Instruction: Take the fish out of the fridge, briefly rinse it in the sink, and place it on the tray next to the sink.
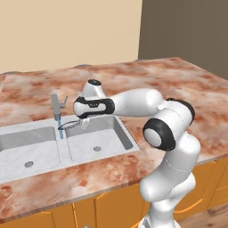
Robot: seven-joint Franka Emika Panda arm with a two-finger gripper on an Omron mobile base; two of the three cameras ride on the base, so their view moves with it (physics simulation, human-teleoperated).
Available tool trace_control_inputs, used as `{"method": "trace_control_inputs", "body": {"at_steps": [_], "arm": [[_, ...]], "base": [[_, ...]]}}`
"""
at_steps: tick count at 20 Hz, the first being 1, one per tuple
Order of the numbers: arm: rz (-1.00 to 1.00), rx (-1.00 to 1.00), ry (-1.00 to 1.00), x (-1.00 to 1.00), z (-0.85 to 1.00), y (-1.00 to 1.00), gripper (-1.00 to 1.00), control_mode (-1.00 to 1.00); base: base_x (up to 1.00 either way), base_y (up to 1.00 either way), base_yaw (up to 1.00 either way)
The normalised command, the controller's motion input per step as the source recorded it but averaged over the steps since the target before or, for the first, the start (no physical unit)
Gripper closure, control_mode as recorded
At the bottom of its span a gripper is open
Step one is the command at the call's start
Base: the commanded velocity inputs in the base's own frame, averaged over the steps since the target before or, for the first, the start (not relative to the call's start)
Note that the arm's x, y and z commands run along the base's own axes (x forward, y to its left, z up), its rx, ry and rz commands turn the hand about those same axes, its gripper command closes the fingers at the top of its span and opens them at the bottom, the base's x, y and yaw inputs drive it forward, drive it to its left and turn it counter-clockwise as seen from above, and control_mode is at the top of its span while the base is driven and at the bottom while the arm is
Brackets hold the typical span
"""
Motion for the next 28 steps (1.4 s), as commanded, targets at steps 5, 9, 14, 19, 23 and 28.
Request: {"method": "trace_control_inputs", "body": {"at_steps": [5, 9, 14, 19, 23, 28], "arm": [[0.06, 0.01, 0.03, 0.02, -0.04, -0.02, 1.00, -1.00], [0.00, -0.06, 0.00, 0.05, -0.30, 0.09, 1.00, -1.00], [-0.01, -0.06, 0.00, 0.23, -0.23, 0.15, 1.00, -1.00], [-0.10, -0.01, -0.05, 0.27, 0.00, 0.21, 1.00, -1.00], [-0.16, -0.01, -0.08, 0.32, 0.00, 0.28, 1.00, -1.00], [-0.10, 0.00, -0.03, 0.16, -0.01, 0.19, 1.00, -1.00]], "base": [[0.00, 0.00, 0.00], [0.00, 0.00, 0.00], [0.00, 0.00, 0.00], [0.00, 0.00, 0.00], [0.00, 0.00, 0.00], [0.00, 0.00, 0.00]]}}
